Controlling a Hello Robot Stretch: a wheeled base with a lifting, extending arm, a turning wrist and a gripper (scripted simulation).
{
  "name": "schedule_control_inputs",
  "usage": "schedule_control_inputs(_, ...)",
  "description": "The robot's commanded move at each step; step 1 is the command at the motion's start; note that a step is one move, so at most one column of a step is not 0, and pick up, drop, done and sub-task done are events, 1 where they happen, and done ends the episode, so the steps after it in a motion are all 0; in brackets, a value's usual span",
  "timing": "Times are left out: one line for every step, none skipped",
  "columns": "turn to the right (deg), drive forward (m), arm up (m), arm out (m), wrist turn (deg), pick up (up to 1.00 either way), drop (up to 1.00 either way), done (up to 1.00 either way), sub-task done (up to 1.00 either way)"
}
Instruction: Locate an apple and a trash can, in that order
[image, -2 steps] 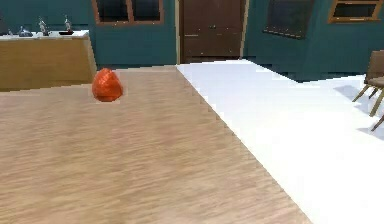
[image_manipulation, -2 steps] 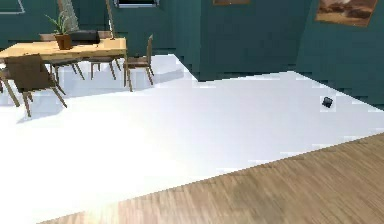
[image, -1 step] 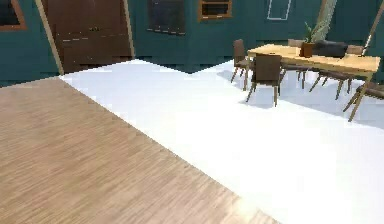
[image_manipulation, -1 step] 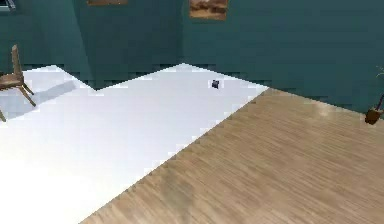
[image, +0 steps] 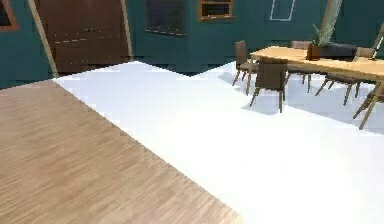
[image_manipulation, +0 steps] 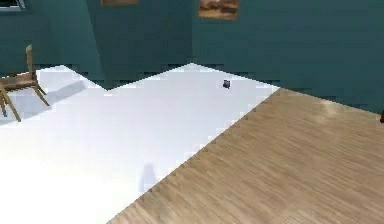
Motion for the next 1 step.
schedule_control_inputs(0.0,1.00,0.00,0.00,0.0,0.00,0.00,0.00,0.00)
